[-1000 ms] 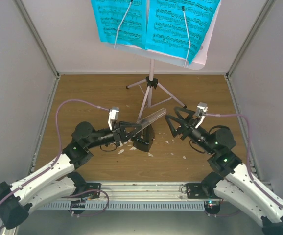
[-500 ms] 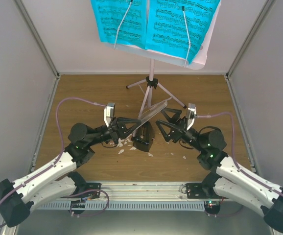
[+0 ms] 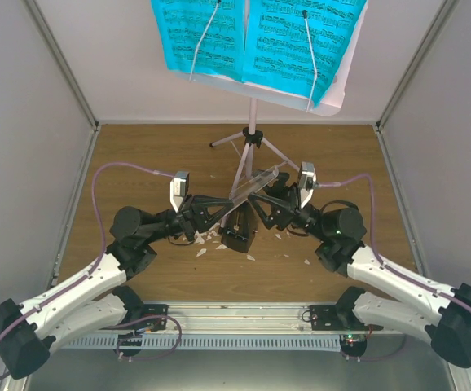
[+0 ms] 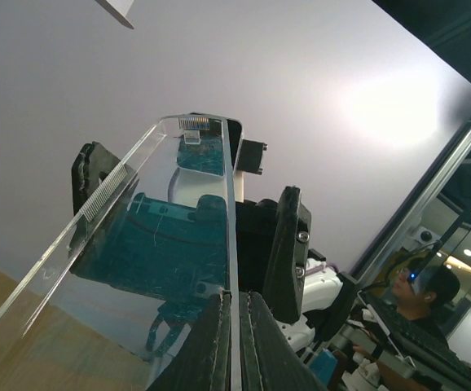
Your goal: Pack up the instrument practice props
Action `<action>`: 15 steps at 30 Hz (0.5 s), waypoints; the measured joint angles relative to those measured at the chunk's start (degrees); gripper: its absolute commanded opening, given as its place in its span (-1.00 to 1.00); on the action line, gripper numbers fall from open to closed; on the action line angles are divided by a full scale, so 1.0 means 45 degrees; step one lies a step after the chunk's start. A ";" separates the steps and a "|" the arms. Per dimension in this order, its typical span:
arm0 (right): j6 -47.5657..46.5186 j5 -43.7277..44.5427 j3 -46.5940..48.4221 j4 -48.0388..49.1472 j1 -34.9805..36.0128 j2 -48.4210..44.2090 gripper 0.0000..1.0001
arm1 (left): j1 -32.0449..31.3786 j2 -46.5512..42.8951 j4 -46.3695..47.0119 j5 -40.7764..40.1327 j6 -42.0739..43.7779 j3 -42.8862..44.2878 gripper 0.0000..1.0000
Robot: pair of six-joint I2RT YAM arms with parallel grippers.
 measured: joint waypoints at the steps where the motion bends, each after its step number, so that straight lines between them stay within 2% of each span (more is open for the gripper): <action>1: 0.0015 -0.0019 0.0019 0.0165 0.0005 0.0068 0.71 | 0.0005 -0.0005 0.0000 0.0000 -0.0024 0.0000 -1.00; 7: -0.0112 -0.0121 0.0078 0.0578 0.0019 0.0442 0.31 | 0.0005 -0.0015 0.0185 0.0010 -0.0180 -0.0005 -1.00; 10: -0.0155 -0.0112 0.0087 0.0670 0.0015 0.0510 0.30 | 0.0005 -0.0015 0.0277 0.0058 -0.0194 -0.0005 -1.00; 15: -0.0204 -0.0117 0.0126 0.0733 0.0024 0.0539 0.44 | 0.0005 -0.0010 0.0359 0.0083 -0.0199 -0.0005 -1.00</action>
